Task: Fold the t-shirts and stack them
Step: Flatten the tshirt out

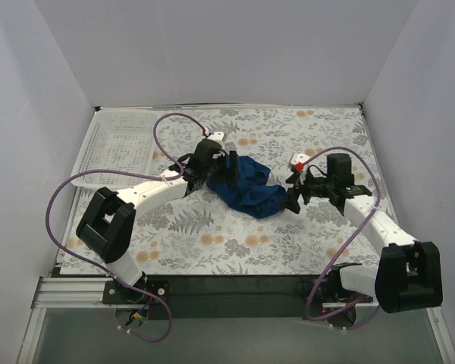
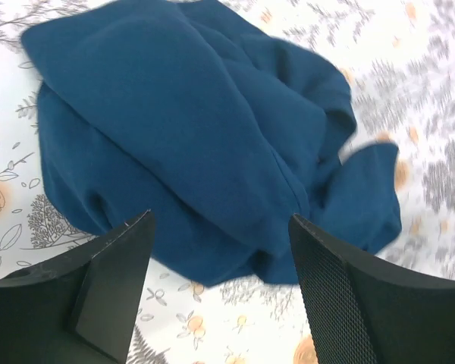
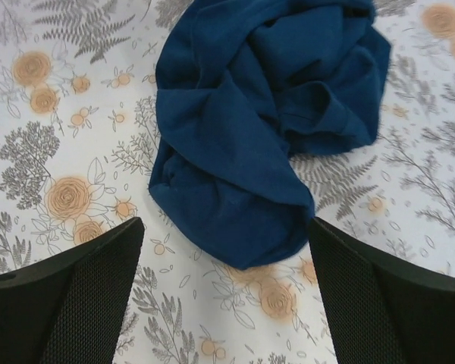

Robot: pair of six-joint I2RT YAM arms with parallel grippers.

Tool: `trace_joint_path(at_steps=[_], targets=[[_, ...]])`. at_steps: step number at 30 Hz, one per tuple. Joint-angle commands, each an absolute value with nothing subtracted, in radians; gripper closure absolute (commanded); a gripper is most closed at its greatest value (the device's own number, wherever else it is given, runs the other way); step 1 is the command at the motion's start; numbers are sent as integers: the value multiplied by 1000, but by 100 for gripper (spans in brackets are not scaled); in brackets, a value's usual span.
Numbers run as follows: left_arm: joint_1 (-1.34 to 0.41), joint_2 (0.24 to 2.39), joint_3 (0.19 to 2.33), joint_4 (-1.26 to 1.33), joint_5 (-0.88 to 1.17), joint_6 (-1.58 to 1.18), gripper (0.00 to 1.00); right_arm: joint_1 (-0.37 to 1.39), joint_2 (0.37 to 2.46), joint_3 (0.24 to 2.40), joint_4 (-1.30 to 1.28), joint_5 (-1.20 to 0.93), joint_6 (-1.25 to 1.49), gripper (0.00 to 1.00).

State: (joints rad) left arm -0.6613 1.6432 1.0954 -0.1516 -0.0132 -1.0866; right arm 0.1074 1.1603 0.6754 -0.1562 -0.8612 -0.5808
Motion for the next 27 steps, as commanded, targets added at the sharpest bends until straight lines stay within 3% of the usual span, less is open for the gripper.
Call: trace_joint_path(at_steps=[1, 6, 8, 12, 17, 19, 20, 21, 22, 23, 27], targets=[[-666, 1660, 1167, -161, -170, -1225, 34, 260, 1239, 759, -107, -652, -650, 21], [-666, 1736, 1210, -155, -170, -1333, 34, 362, 1402, 860, -107, -558, -713, 23], [-666, 1767, 1238, -159, -170, -1336, 35, 385, 1449, 897, -109, -525, -729, 28], [-666, 1839, 1276, -181, -147, -1341, 54, 399, 1500, 937, -150, -506, -736, 42], [-666, 1816, 1266, -180, -167, -1342, 88, 399, 1485, 917, -196, -532, -747, 62], [-666, 1795, 1258, -175, -175, -1333, 96, 399, 1488, 919, -207, -543, -742, 69], [-666, 1773, 1258, -175, -175, -1319, 100, 399, 1500, 923, -219, -546, -738, 78], [-666, 1761, 1253, -175, -175, -1316, 100, 399, 1508, 940, -228, -548, -726, 83], [-666, 1749, 1252, -175, -173, -1310, 100, 399, 1531, 957, -239, -551, -715, 95], [-666, 1715, 1246, -175, -175, -1299, 100, 397, 1540, 972, -250, -548, -701, 99], [-664, 1609, 1204, -173, -204, -1258, 100, 377, 1536, 1060, -284, -512, -654, 99]])
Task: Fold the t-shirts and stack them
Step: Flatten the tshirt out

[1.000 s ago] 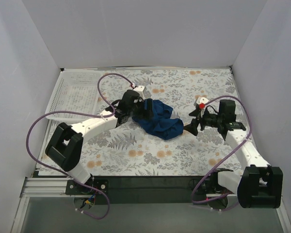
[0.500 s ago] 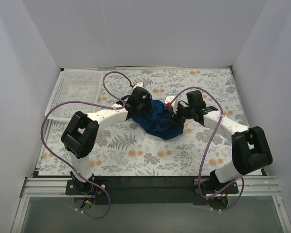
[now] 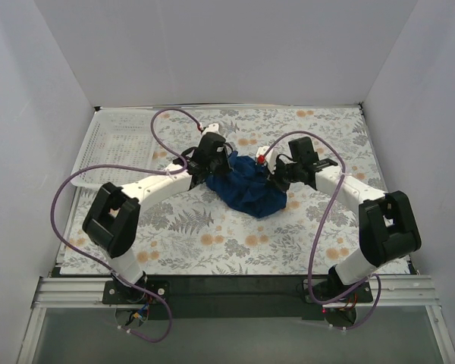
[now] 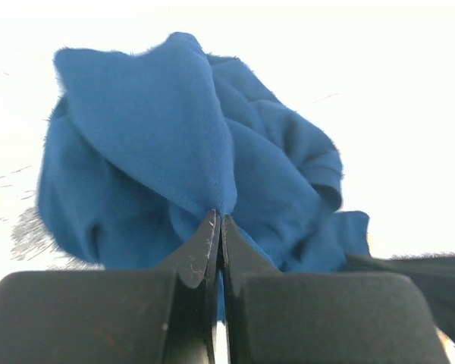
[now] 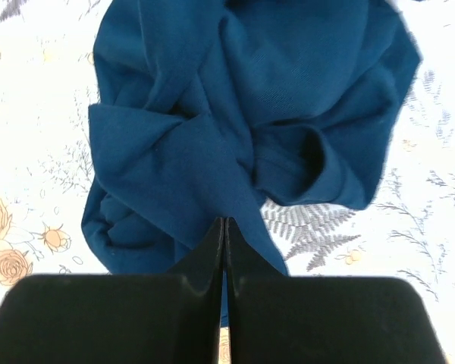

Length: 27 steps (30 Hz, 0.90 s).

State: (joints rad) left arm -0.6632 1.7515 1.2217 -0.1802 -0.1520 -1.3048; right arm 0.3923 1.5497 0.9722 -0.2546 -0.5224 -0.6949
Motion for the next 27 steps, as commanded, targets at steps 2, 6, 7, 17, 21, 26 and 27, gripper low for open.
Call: trace_joint_path(at_steps=[2, 6, 7, 17, 21, 26, 27], targets=[[-652, 1566, 1187, -173, -218, -1236, 100, 332, 1500, 1106, -291, -508, -627, 99], [-598, 1448, 1193, -175, -216, -1198, 100, 238, 1468, 1273, -337, -554, -594, 99], [-569, 1428, 1200, -175, -215, -1195, 100, 224, 1465, 1354, -357, -560, -586, 99], [-476, 1177, 1319, -104, -212, -1062, 100, 94, 1394, 1718, -339, -558, -400, 99], [-472, 1100, 1350, -94, -285, -1016, 100, 40, 1358, 1772, -341, -592, -356, 99], [-472, 1020, 1339, -55, -276, -983, 100, 23, 1299, 1812, -380, -632, -383, 99], [-472, 1019, 1339, -54, -272, -973, 100, 21, 1295, 1821, -390, -644, -387, 99]])
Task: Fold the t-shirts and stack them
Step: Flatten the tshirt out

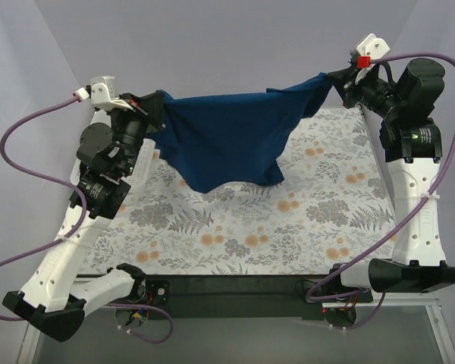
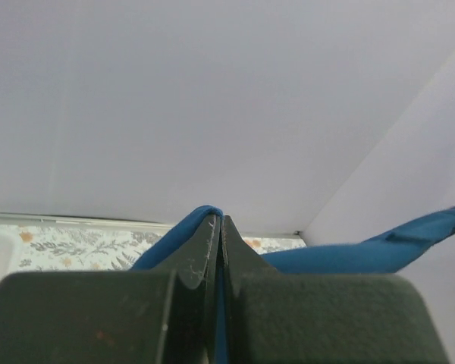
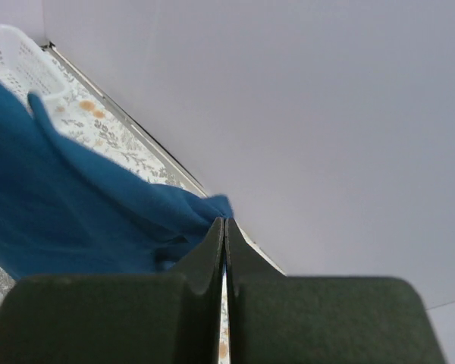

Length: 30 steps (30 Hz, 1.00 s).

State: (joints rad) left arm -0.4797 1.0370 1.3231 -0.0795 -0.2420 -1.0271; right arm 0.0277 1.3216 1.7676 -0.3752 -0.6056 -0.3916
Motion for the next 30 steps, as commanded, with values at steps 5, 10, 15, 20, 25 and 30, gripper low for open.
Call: trace_joint_path(at_steps=[5, 10, 15, 20, 25, 30], targets=[[-472, 1016, 1353, -45, -276, -945, 100, 21, 1281, 1894, -431, -658, -393, 99], [-472, 1025, 1399, -55, -227, -925, 100, 21, 1276, 1939, -445, -660, -380, 99], [-472, 1072, 1419, -51, -215, -920, 100, 21, 1301, 1922, -420, -631, -359, 99], [-471, 1233, 1474, 6, -296, -885, 100, 21, 1409, 1956, -322, -548, -307, 99], [-407, 1388, 1587, 149, -368, -919, 100, 21, 1609, 2211, -272, -416, -269, 99], [-388, 1489, 1764, 207, -266, -988, 100, 21, 1661, 2371, -167, -308, -275, 99]])
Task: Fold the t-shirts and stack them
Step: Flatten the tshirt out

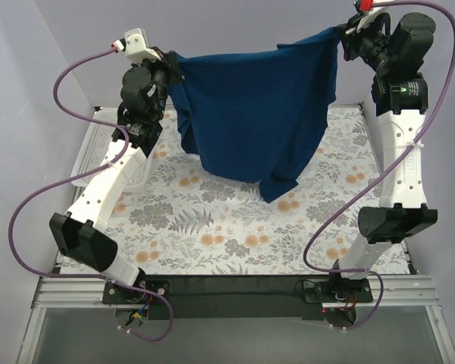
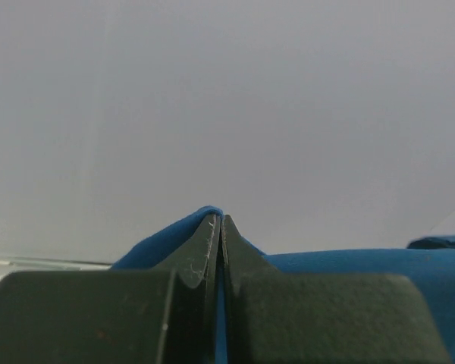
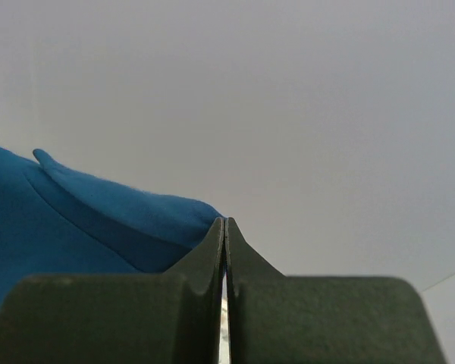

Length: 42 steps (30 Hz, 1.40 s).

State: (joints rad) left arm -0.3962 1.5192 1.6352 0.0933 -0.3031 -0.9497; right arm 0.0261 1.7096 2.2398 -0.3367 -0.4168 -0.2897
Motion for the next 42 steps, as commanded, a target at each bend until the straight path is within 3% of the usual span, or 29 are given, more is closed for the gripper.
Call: trace_joint_path(at_steps=[1, 4, 7, 11, 12, 14, 19, 21, 26, 37, 40, 41, 42], targets=[[-387, 1508, 1790, 219, -250, -1002, 100, 21, 1655, 2394, -158, -302, -279, 99], [-388, 1481, 1827, 235, -198, -1003, 100, 18, 1612, 2425, -152, -288, -290, 99], [-388, 1389, 1670, 281, -155, -996, 100, 11, 1527, 2352, -213, -325, -307, 99], [-388, 1124, 1352, 258, -75, -1037, 100, 11, 1329, 2015, -339, -466, -425, 99], [-385, 1083, 1203, 224, -54, -1057, 100, 11, 1221, 1800, -356, -535, -464, 99], [-388, 970, 1058, 177, 36, -1132, 100, 12, 1093, 1631, -406, -583, -598, 99], [-387, 836, 624, 48, 182, -1323, 100, 11, 881, 1070, -635, -675, -952, 99], [-388, 851, 551, 8, 244, -1394, 100, 12, 825, 879, -644, -657, -1011, 99], [-399, 953, 454, -119, 330, -1430, 100, 11, 847, 706, -718, -693, -1168, 99], [-454, 963, 483, -379, 385, -1460, 100, 14, 835, 661, -1014, -647, -1506, 99], [-460, 1006, 503, -431, 419, -1471, 77, 14, 833, 684, -1078, -627, -1540, 95], [-460, 1008, 520, -454, 428, -1465, 70, 14, 831, 702, -1086, -626, -1529, 89], [-460, 988, 570, -506, 428, -1441, 57, 14, 830, 754, -1085, -629, -1513, 71]])
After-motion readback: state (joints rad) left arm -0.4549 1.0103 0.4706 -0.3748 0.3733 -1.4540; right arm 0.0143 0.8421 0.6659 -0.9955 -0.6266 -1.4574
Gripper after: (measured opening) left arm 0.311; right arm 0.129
